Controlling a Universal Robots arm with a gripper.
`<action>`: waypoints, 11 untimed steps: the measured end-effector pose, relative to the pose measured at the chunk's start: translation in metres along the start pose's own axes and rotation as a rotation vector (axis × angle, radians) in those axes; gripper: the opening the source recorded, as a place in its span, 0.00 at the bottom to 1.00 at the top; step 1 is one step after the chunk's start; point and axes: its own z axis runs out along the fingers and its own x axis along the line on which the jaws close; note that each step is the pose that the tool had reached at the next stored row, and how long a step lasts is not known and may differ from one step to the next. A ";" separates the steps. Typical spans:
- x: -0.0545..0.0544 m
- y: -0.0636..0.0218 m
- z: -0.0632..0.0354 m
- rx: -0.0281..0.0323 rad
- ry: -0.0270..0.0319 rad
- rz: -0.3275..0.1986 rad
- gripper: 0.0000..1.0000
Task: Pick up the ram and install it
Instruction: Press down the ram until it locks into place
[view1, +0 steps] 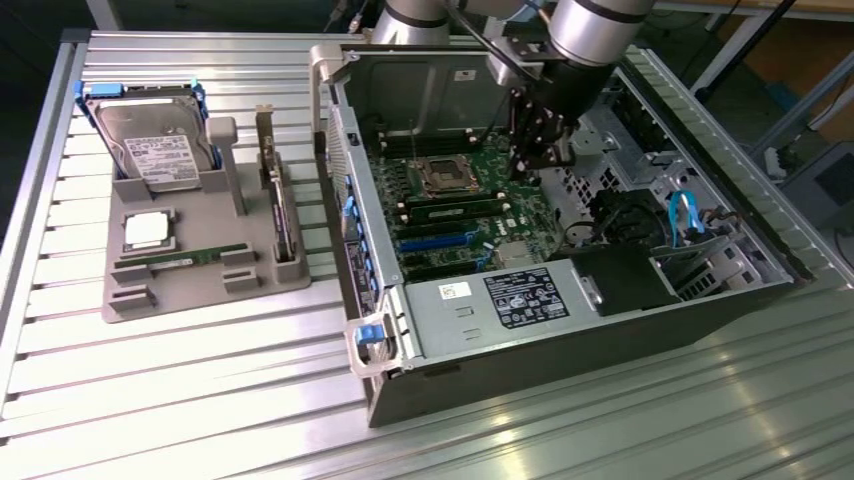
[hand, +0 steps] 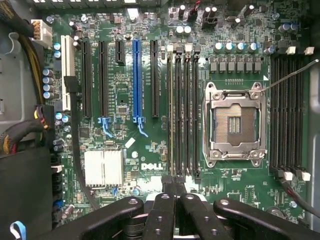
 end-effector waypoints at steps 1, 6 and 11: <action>0.000 0.0000 0.0013 0.0000 0.0001 0.000 0.10; 0.000 -0.0003 0.0100 0.0000 0.0006 0.000 0.10; 0.000 -0.0004 0.0179 0.0000 0.0010 0.000 0.10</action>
